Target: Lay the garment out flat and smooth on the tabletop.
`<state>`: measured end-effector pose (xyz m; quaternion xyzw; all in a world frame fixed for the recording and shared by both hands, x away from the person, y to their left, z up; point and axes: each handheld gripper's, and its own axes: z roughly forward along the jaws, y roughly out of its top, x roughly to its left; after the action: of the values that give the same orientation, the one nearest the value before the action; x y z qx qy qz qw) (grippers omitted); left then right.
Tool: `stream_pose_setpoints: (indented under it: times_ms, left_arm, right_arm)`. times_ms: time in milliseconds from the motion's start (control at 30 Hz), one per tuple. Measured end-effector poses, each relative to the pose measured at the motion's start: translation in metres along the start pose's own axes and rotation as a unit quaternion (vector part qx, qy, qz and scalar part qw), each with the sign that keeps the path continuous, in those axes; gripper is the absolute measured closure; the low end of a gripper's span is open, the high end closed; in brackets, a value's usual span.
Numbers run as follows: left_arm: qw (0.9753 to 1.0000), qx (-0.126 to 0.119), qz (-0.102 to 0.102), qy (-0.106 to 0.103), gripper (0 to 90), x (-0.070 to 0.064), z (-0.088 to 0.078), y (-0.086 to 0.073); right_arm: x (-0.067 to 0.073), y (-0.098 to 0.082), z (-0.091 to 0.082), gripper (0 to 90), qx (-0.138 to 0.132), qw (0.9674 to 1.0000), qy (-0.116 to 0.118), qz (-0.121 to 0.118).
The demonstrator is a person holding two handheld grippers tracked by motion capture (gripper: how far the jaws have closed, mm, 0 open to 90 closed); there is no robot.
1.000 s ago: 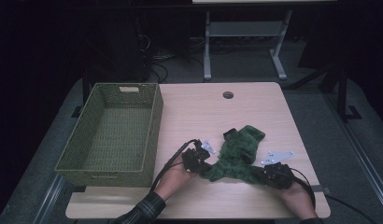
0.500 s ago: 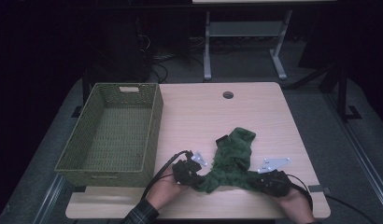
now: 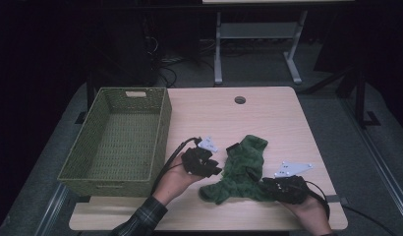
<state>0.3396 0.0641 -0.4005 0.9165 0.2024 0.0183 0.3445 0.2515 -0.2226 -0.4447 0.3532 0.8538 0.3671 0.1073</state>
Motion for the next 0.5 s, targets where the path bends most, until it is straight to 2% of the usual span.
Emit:
stream_pose_setpoints:
  times_ms: [67,167,333,500]
  left_arm:
    - [1.0000,-0.006,0.000,0.003,62.8,0.007,0.006,0.012]
    - [0.9999,-0.002,0.014,0.006,57.8,0.021,0.021,0.031]
    - [0.9999,-0.008,0.008,0.010,57.0,0.031,0.036,0.042]
    - [0.9998,-0.016,-0.006,-0.007,57.7,0.036,0.050,0.049]
  right_arm:
    - [0.000,0.000,0.001,62.8,0.003,1.0000,-0.006,0.003]
    - [-0.001,0.000,0.003,59.5,0.005,0.9999,-0.008,0.008]
    - [-0.002,-0.001,0.004,57.9,0.006,0.9999,-0.011,0.011]
    - [-0.003,-0.003,0.006,57.5,0.008,0.9998,-0.011,0.016]
